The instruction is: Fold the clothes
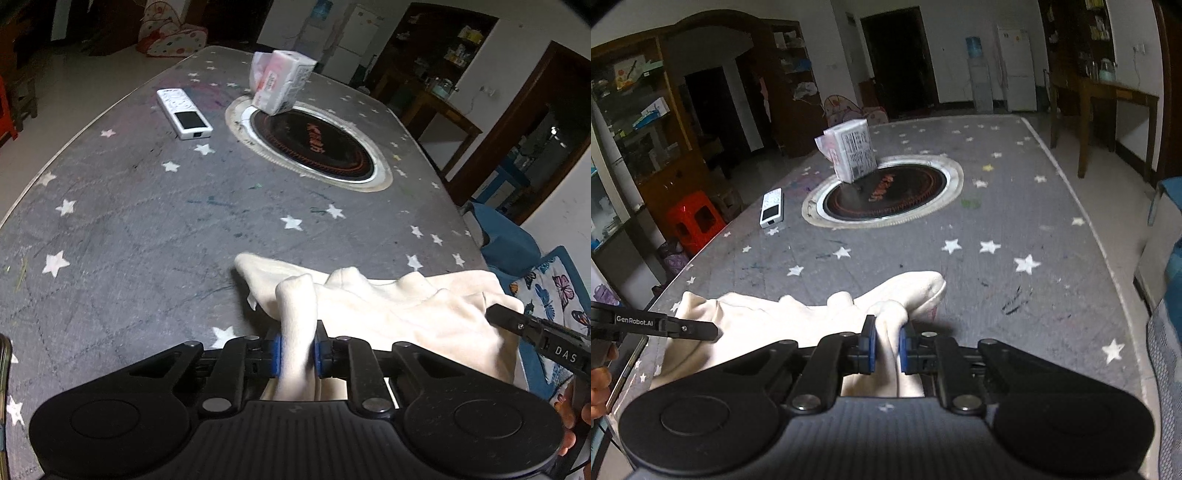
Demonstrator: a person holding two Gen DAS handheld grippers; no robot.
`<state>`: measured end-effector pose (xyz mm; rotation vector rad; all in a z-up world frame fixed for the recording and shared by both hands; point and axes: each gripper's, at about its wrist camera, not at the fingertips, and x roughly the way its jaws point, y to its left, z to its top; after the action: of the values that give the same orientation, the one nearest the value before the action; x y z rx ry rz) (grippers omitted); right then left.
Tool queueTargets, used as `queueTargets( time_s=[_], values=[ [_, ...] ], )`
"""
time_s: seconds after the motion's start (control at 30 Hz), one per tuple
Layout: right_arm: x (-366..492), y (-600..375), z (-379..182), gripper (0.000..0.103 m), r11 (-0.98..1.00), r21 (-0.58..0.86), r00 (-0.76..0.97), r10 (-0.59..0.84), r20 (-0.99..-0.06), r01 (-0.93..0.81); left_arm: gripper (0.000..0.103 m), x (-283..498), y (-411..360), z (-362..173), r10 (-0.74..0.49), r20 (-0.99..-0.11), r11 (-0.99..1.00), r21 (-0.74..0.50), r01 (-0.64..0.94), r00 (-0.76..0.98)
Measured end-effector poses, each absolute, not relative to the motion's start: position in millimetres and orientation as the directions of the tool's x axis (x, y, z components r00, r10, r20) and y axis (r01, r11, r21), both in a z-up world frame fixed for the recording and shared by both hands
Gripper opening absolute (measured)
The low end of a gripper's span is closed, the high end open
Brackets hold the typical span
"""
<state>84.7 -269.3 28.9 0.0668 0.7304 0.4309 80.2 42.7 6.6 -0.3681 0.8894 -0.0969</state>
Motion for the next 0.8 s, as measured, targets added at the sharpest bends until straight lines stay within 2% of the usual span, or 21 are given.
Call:
queueTargets(
  time_s=[0.27, 0.5, 0.8],
  values=[
    [76, -277, 47, 0.010, 0.921, 0.173, 0.695, 0.379, -0.611, -0.349, 0.015, 83, 31, 23, -0.248, -0.728, 0.940, -0.341, -0.025, 0.639],
    [71, -285, 58, 0.010, 0.929, 0.154, 0.717, 0.359, -0.598, -0.337, 0.009, 87, 18, 41, -0.260, -0.700, 0.944, -0.330, 0.022, 0.665],
    [71, -294, 50, 0.010, 0.941, 0.139, 0.718, 0.326, -0.615, -0.309, 0.010, 93, 21, 27, -0.281, -0.720, 0.932, -0.363, 0.001, 0.635]
  ],
)
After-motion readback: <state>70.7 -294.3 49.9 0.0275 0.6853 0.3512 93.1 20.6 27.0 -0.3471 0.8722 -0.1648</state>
